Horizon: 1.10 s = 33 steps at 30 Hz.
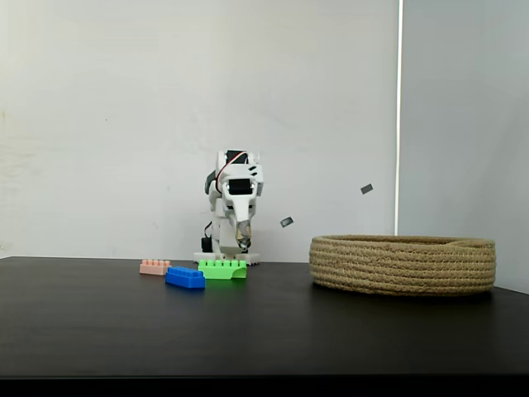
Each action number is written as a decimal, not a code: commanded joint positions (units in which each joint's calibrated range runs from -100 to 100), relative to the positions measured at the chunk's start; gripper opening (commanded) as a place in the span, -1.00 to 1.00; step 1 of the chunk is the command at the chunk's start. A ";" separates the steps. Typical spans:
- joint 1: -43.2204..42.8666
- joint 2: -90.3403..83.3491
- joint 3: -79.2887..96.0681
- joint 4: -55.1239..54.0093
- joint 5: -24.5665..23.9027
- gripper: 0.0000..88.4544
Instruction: Place the lego blocks in the tray
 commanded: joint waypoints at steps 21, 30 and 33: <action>8.76 62.03 -45.07 -1.30 -4.49 -0.66; 11.32 74.07 -50.63 -6.63 -3.81 -0.58; 11.32 76.30 -51.00 -6.88 -3.22 -0.56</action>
